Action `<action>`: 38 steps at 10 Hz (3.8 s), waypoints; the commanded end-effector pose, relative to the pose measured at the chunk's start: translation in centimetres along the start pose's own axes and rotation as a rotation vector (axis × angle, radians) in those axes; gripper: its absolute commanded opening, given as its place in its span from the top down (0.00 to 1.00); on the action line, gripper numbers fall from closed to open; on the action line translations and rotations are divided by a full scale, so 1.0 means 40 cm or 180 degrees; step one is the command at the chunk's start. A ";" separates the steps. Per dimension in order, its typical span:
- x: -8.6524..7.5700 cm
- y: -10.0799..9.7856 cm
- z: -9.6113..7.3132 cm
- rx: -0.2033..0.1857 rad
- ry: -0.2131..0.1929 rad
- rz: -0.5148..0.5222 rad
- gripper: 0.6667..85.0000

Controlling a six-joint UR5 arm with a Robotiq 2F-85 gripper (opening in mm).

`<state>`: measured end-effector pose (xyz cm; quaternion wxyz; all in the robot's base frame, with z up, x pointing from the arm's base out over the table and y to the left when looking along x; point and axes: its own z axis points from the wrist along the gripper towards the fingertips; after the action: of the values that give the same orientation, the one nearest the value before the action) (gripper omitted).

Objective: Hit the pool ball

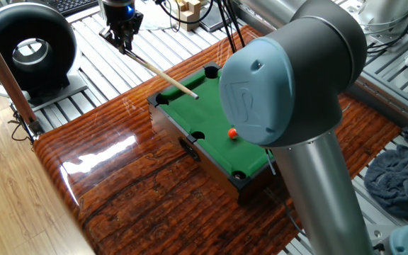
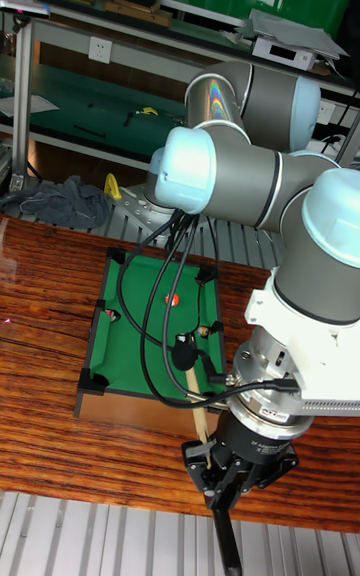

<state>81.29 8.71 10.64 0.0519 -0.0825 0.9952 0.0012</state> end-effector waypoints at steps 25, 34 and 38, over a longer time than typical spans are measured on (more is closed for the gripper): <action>0.024 0.089 -0.114 0.0018 -0.0673 0.0010 0.99; 0.082 0.084 -0.090 0.0148 -0.0585 -0.0153 0.99; 0.123 0.092 -0.083 0.0043 -0.0446 -0.0132 0.99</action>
<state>76.33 11.40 13.50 0.1312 -0.1055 0.9857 -0.0111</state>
